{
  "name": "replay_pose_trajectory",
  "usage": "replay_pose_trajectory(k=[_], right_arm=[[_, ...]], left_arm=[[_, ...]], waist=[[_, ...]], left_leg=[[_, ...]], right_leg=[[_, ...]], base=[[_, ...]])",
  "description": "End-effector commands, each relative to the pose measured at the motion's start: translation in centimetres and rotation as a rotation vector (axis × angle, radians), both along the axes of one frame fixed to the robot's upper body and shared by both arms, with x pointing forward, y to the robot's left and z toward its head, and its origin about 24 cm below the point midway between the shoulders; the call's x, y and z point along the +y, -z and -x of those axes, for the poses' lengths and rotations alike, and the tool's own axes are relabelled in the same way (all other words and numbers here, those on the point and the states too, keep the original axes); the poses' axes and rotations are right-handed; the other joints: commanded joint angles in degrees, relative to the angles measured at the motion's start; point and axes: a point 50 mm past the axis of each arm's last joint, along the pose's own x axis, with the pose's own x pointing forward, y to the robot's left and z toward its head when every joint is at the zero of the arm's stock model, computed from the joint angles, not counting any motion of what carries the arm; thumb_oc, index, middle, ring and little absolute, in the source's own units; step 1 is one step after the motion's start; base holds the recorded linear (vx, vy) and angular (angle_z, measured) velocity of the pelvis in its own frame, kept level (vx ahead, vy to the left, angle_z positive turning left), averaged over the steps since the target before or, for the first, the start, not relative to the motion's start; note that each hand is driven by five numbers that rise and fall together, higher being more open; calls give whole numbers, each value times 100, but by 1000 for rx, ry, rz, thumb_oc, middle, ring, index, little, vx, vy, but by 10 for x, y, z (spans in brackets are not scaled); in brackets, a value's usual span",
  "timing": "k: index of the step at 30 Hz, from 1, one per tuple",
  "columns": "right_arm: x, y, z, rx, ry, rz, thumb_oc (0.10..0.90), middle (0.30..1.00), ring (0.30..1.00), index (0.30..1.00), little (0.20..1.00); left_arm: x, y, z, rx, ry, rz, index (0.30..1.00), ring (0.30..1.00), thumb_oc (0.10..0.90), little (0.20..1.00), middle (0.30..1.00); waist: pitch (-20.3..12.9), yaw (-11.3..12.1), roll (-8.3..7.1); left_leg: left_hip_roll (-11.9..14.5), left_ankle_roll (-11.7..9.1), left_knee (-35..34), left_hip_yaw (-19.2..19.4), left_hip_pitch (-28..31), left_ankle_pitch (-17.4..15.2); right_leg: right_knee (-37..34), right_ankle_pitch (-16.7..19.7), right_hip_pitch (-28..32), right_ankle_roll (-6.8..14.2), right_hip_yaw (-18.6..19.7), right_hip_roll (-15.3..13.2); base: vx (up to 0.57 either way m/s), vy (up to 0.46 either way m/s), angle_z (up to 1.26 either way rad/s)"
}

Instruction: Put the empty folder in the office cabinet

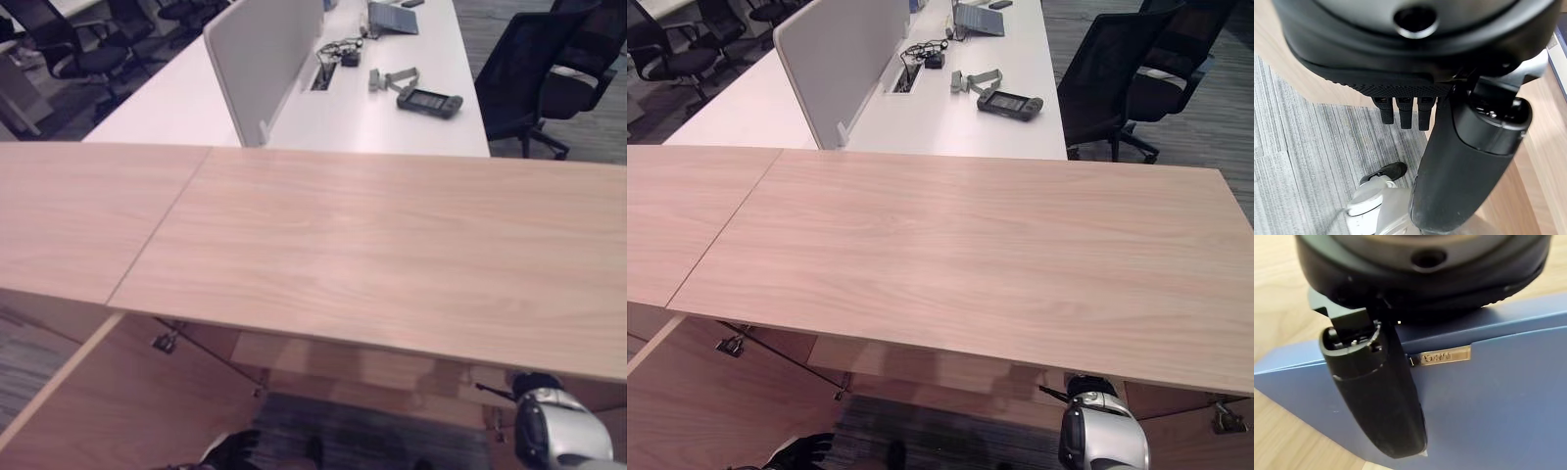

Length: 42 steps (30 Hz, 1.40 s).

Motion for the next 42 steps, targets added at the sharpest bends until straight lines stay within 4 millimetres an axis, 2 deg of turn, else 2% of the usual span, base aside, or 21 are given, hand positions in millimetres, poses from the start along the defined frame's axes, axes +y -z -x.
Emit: replay_pose_trajectory(k=[1, 5, 6, 7, 8, 10, 11, 13, 17, 21, 24, 29, 30, 32, 37, 39, 40, 41, 42], right_arm=[[-43, -105, -34, -321, 98, 176, 400, 300, 300, 300, 300], [-54, -126, -36, -382, 139, 166, 400, 300, 300, 300, 300], [-54, -127, -37, -385, 141, 168, 400, 300, 300, 300, 300], [-56, -132, -37, -395, 145, 170, 400, 300, 300, 300, 300], [-61, -140, -37, -413, 163, 168, 400, 300, 300, 300, 300], [-61, -145, -39, -430, 168, 155, 400, 300, 300, 300, 300], [-58, -146, -42, -435, 160, 136, 400, 300, 300, 300, 300], [-56, -146, -44, -434, 150, 131, 400, 300, 300, 300, 300], [-44, -152, -56, -438, 110, 97, 400, 300, 300, 300, 300], [-39, -161, -63, -444, 91, 94, 400, 300, 300, 300, 300], [-42, -169, -64, -442, 96, 111, 400, 300, 300, 300, 300], [-37, -181, -70, -450, 85, 108, 400, 300, 300, 300, 300], [-36, -182, -70, -452, 86, 106, 400, 300, 300, 300, 300], [-33, -188, -73, -469, 83, 101, 400, 300, 300, 300, 300], [-27, -200, -77, -500, 89, 93, 400, 300, 300, 300, 300], [-24, -211, -80, -528, 94, 86, 400, 300, 300, 300, 300], [-22, -216, -82, -536, 90, 87, 400, 300, 300, 300, 300], [-29, -223, -78, -550, 102, 100, 400, 300, 300, 300, 300], [-34, -226, -75, -547, 118, 110, 400, 300, 300, 300, 300]], left_arm=[[5, 1, 13, 36, 86, -25, 900, 900, 800, 900, 900], [-2, -2, 1, -2, 132, -1, 900, 900, 800, 900, 900], [-3, -3, -1, -4, 133, 2, 900, 900, 800, 900, 900], [-4, -3, -3, -14, 143, 5, 900, 900, 800, 900, 900], [-10, -5, -11, -36, 161, 22, 900, 900, 800, 900, 900], [-15, -6, -15, -49, 186, 34, 900, 900, 800, 900, 900], [-18, -7, -20, -65, 200, 43, 900, 900, 800, 900, 900], [-20, -8, -23, -73, 201, 49, 900, 900, 800, 900, 900], [-18, -14, -41, -125, 184, 49, 900, 900, 800, 900, 900], [-11, -23, -58, -179, 154, 42, 900, 900, 800, 900, 900], [-1, -30, -66, -215, 112, 21, 900, 900, 800, 900, 900], [9, -40, -80, -271, 87, -1, 900, 900, 800, 900, 900], [10, -40, -80, -274, 91, -6, 900, 900, 800, 900, 900], [14, -44, -83, -288, 91, -21, 900, 900, 800, 900, 900], [26, -49, -86, -310, 59, -54, 900, 900, 800, 900, 900], [36, -54, -88, -323, 58, -94, 900, 900, 800, 900, 900], [30, -70, -103, -399, 100, -62, 900, 900, 800, 900, 900], [28, -90, -113, -480, 131, -14, 900, 900, 800, 900, 900], [32, -102, -115, -518, 164, -11, 900, 900, 800, 900, 900]], waist=[[-637, 178, 53], [-476, 165, 324], [-479, 167, 330], [-423, 145, 398], [-336, 124, 539], [-224, 105, 679], [-71, 84, 795], [26, 82, 842], [467, 77, 963], [739, 89, 906], [796, 98, 871], [707, 93, 844], [730, 78, 847], [664, 84, 805], [674, 67, 722], [696, 19, 625], [745, 23, 633], [733, 37, 629], [793, 67, 626]], left_leg=[[353, -398, -31, -57, -157, 8], [147, -343, -31, -67, -359, 6], [136, -335, -31, -74, -383, 15], [97, -336, -31, -91, -430, 15], [22, -321, -31, -116, -558, 45], [-31, -309, -31, -126, -660, 59], [-38, -294, -31, -95, -745, 91], [-23, -285, -12, -67, -805, 115], [83, -264, 337, 115, -1266, 117], [232, -312, 1119, 196, -2104, -78], [306, -370, 1683, 172, -2721, -257], [391, -448, 2469, 87, -3674, -596], [412, -450, 2531, 79, -3772, -550], [444, -464, 2991, 18, -4180, -774], [505, -439, 3726, -140, -4788, -1046], [531, -428, 4310, -289, -5110, -1372], [535, -395, 4423, -300, -5251, -1312], [538, -370, 4699, -362, -5400, -1510], [518, -339, 4864, -399, -5554, -1473]], right_leg=[[46, -481, 143, 253, -34, 103], [52, -356, -101, 372, -49, -140], [52, -347, -121, 381, -54, -150], [56, -317, -181, 388, -35, -195], [70, -255, -339, 416, -30, -287], [97, -213, -485, 425, 7, -346], [180, -199, -668, 434, 63, -373], [282, -210, -804, 430, 117, -387], [857, -289, -1562, 420, 383, -431], [1543, -471, -2492, 417, 585, -408], [2197, -681, -3186, 409, 702, -353], [3126, -1062, -4227, 392, 818, -339], [3197, -1019, -4330, 375, 823, -344], [3706, -1256, -4744, 345, 871, -349], [4401, -1557, -5315, 257, 910, -315], [4962, -1854, -5591, 239, 937, -330], [5056, -1813, -5708, 185, 905, -327], [5280, -2009, -5811, 174, 897, -305], [5399, -1986, -5918, 133, 843, -287]], base=[[-26, 104, 3], [-65, 133, 1], [-63, 92, 11], [-94, 132, 10], [-112, 163, 6], [-101, 123, -1], [-85, 64, 0], [-87, 30, -4], [-150, -17, -23], [-127, -98, -29], [-13, -90, -21], [11, -58, -1], [-7, -38, -5], [10, -37, -5], [-20, -66, -2], [28, -88, 2], [52, -78, -10], [-123, -82, -8], [-21, -68, -1]])
